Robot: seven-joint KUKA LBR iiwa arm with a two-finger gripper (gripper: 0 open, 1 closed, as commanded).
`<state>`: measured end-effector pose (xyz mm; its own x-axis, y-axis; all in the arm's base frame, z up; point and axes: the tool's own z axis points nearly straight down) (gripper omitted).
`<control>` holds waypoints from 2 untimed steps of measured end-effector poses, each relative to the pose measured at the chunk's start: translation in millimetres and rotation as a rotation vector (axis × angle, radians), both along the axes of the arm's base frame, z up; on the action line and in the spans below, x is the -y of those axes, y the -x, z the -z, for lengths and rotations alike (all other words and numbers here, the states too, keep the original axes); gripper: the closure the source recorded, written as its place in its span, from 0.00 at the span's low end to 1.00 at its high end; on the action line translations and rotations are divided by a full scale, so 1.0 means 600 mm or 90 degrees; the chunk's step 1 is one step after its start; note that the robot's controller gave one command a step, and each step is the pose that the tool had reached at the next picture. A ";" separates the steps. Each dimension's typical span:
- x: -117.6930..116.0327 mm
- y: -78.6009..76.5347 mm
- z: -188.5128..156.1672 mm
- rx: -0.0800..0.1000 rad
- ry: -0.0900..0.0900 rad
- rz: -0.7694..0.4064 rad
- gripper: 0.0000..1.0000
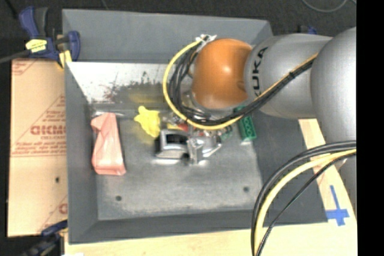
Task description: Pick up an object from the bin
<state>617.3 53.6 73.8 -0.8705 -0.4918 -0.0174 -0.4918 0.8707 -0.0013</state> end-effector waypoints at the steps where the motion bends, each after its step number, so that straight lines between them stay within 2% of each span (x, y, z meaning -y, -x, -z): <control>1: 0.031 -0.043 -0.001 -0.009 0.003 -0.074 1.00; 2: 0.030 -0.043 -0.001 -0.009 0.003 -0.074 1.00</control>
Offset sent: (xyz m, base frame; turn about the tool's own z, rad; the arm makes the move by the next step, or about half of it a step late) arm 0.0000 0.0000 0.0000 0.0000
